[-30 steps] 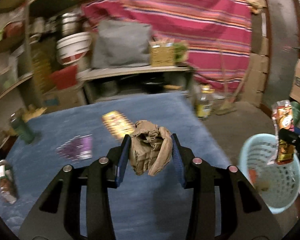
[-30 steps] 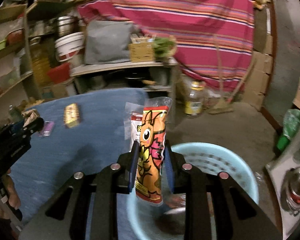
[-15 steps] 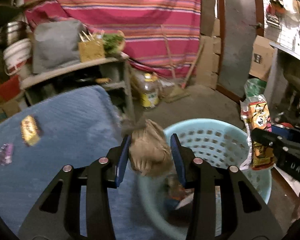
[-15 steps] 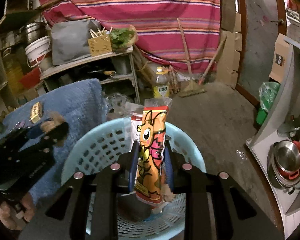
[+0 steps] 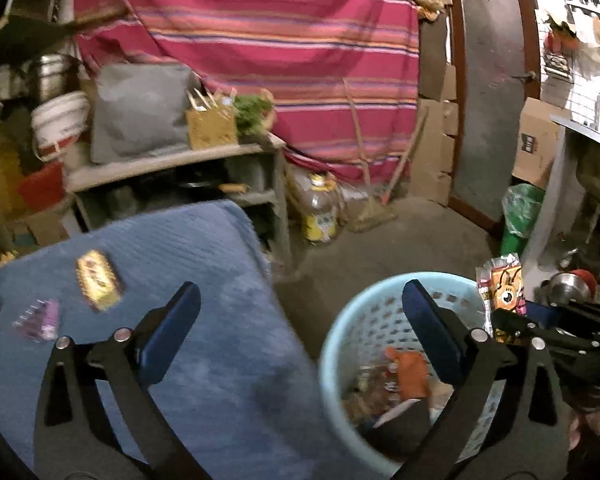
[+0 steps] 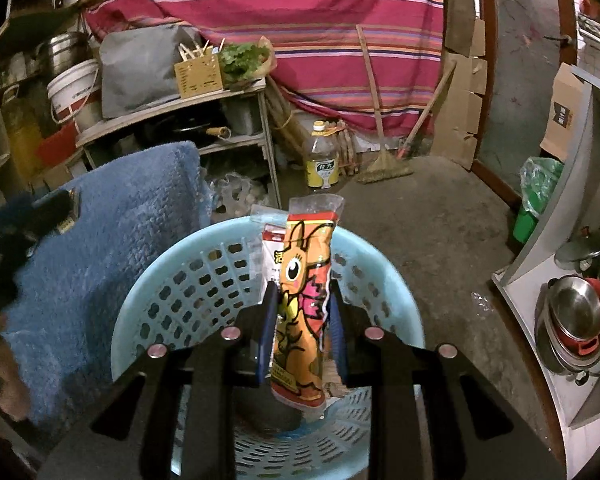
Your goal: Collect trash
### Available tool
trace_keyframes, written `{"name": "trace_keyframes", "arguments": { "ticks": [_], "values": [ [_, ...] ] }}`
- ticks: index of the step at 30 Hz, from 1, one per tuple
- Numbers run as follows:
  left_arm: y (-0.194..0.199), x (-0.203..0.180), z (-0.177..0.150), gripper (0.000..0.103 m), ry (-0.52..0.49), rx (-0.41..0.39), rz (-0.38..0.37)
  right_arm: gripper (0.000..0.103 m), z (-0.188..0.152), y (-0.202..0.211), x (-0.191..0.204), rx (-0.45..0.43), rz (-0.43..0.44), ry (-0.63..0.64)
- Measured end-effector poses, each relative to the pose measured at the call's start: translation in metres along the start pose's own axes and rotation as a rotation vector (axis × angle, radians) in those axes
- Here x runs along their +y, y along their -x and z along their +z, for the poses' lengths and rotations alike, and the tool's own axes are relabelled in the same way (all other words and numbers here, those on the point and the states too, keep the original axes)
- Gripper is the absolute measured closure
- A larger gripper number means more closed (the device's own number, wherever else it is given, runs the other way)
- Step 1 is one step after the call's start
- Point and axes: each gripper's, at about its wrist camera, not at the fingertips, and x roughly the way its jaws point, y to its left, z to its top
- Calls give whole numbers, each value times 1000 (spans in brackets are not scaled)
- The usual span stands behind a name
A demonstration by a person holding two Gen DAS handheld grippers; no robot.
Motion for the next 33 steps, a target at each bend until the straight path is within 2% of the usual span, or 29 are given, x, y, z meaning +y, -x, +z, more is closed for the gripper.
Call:
{"name": "trace_keyframes", "arguments": {
  "ticks": [4, 5, 7, 9, 11, 13, 18, 24, 29, 33],
  "values": [
    [20, 26, -1, 5, 14, -19, 37, 74, 0, -6, 8, -11, -22, 3],
    [26, 36, -2, 5, 25, -19, 51, 69, 0, -6, 11, -21, -35, 2],
    [36, 50, -3, 5, 42, -24, 68, 25, 0, -4, 15, -46, -67, -3],
    [49, 65, -5, 5, 55, -30, 94, 22, -2, 3, 20, -82, -90, -6],
    [62, 79, -8, 5, 55, -30, 112, 22, -3, 9, 26, -75, -82, -8],
    [74, 89, -10, 5, 55, -36, 129, 9, -6, 20, 36, -87, -80, -5],
    [112, 118, -25, 5, 63, -49, 179, 4, -12, 50, 72, -125, -69, 25],
    [158, 155, -56, 5, 73, -62, 271, 4, -31, 98, 133, -184, 72, 28],
    [195, 201, -96, 5, 139, -51, 322, 4, -53, 128, 186, -242, 150, 67],
    [215, 234, -122, 5, 195, -44, 369, 4, -78, 138, 224, -225, 201, 82]
  ]
}}
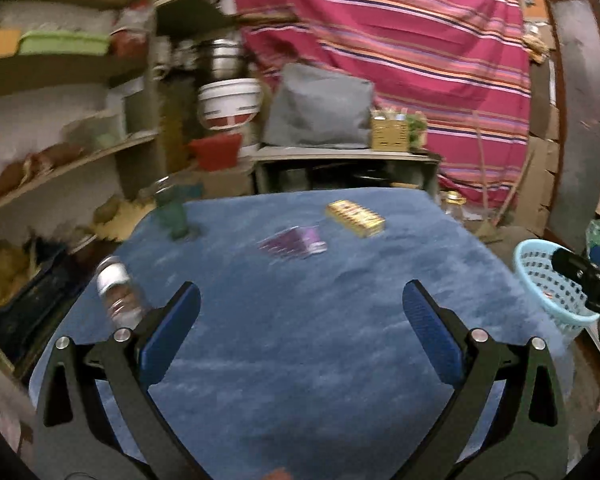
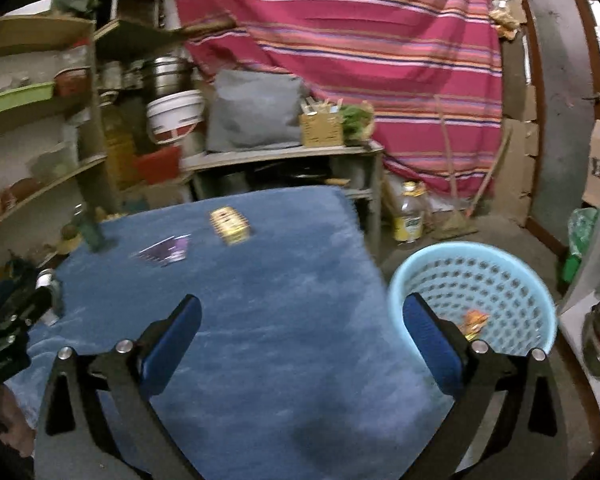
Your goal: Collect trash
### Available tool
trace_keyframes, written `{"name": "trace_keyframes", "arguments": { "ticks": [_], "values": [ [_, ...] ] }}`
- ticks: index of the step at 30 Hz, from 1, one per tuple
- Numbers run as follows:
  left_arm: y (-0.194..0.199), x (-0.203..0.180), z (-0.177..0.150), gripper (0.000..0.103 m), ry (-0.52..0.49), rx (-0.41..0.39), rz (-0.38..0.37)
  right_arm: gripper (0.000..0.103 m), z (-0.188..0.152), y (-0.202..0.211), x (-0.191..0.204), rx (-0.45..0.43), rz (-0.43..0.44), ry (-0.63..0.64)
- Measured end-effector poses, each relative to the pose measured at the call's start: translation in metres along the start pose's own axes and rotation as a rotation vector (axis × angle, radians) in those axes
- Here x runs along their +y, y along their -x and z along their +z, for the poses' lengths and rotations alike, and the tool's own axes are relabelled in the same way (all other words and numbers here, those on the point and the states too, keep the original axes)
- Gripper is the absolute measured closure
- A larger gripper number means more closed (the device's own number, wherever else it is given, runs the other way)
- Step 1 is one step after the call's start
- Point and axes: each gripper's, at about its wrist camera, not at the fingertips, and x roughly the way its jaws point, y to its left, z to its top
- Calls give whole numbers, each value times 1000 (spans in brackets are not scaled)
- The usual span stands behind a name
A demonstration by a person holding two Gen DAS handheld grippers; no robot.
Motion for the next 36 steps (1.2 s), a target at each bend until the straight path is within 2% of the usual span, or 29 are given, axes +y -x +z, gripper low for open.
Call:
{"name": "trace_keyframes", "arguments": {
  "ticks": [5, 7, 11, 22, 36],
  "values": [
    [19, 37, -18, 5, 51, -5, 61, 5, -25, 15, 42, 3, 59, 32],
    [29, 42, -23, 5, 48, -20, 79, 4, -30, 23, 60, -5, 45, 90],
    [46, 50, -32, 5, 35, -32, 96, 5, -37, 38, 78, -6, 37, 118],
    [68, 57, -48, 5, 77, -44, 59, 5, -52, 75, 95, -45, 43, 162],
    [77, 62, -46, 5, 80, -80, 73, 5, -50, 79, 93, -78, 65, 139]
  ]
}}
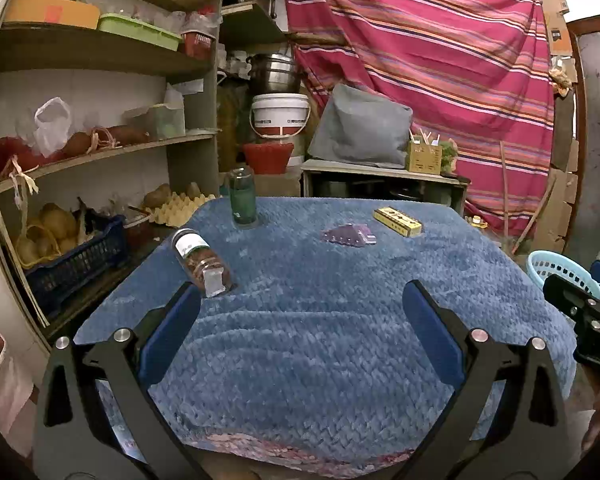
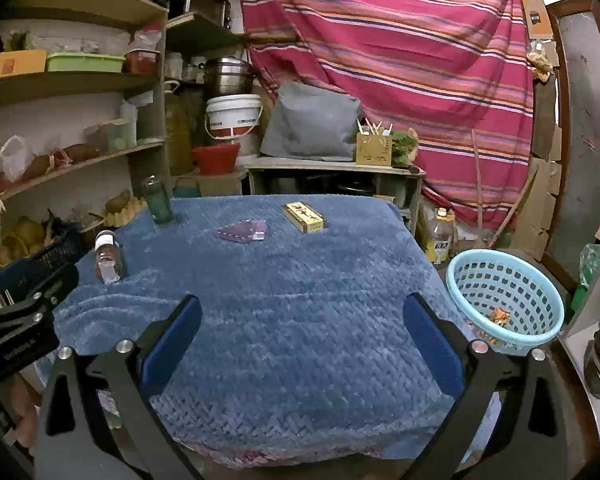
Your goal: Collect trash
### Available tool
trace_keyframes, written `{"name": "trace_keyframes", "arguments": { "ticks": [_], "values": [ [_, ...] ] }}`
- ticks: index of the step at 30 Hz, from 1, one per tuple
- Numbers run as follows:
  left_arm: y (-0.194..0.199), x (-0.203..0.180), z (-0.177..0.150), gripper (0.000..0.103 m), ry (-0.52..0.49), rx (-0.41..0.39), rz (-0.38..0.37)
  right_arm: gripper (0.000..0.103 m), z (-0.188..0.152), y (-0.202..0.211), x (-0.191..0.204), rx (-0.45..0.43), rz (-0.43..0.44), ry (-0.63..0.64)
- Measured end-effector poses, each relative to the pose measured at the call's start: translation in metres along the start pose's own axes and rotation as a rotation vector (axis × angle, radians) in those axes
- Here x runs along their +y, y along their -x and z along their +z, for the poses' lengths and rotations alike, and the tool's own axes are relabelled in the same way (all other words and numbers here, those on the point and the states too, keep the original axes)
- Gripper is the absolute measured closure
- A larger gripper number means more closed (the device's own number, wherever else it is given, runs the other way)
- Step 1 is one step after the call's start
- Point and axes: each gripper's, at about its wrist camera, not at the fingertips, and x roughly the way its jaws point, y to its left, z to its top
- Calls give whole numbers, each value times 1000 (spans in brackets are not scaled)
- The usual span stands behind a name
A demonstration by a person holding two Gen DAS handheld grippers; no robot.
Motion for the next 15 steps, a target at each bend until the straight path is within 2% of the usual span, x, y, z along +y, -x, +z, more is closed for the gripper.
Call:
{"name": "trace_keyframes", "arguments": {
  "ticks": [15],
  "values": [
    [5, 2, 5, 5, -11, -31, 11, 5, 1, -2, 10, -43, -17, 34]
  ]
}}
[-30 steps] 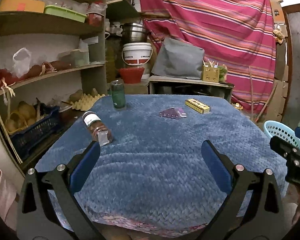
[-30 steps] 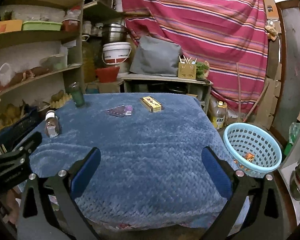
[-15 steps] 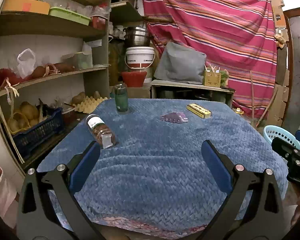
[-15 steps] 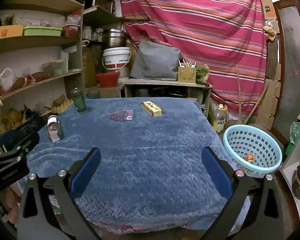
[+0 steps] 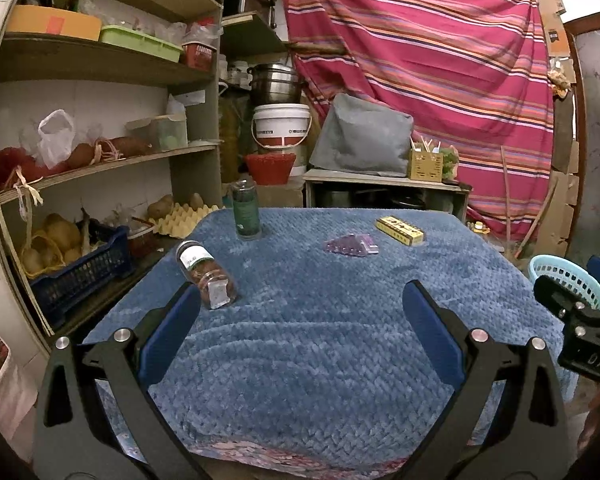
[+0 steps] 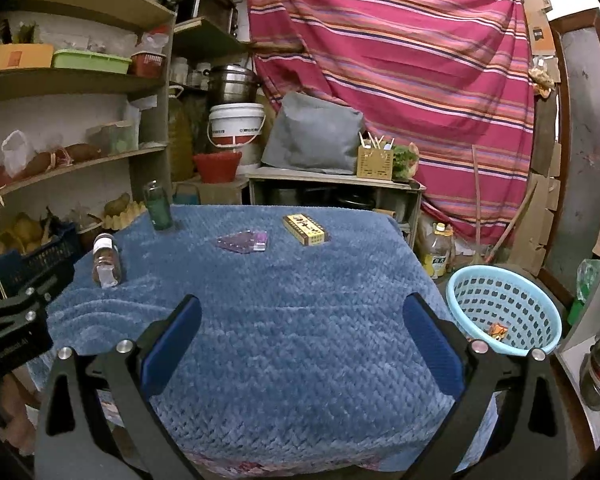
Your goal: Collect trash
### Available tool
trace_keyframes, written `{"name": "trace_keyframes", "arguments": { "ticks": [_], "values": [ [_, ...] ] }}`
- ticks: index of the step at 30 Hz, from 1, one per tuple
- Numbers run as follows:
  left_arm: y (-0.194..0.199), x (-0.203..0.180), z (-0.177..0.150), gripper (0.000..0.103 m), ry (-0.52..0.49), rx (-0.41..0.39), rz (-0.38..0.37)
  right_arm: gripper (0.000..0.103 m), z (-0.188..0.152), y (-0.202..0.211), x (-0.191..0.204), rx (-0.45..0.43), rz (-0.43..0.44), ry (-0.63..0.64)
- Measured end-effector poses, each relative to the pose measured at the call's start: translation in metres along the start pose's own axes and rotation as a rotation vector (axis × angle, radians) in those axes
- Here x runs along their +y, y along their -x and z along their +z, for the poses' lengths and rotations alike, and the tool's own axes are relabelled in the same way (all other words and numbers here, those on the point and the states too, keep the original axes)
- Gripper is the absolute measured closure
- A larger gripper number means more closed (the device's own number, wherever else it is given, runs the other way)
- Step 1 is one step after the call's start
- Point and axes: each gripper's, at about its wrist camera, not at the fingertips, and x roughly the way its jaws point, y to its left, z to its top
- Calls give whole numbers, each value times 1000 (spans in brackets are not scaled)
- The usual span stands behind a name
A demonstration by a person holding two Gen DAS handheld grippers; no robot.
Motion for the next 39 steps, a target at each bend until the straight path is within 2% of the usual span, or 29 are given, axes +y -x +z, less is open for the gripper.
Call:
{"name": "trace_keyframes", "arguments": {
  "ticks": [11, 39],
  "values": [
    [3, 3, 1, 5, -15, -6, 48, 5, -2, -3, -1, 9, -9, 4],
    [4, 10, 1, 5, -6, 8, 70, 4, -6, -5, 2, 15, -18, 16]
  ]
}}
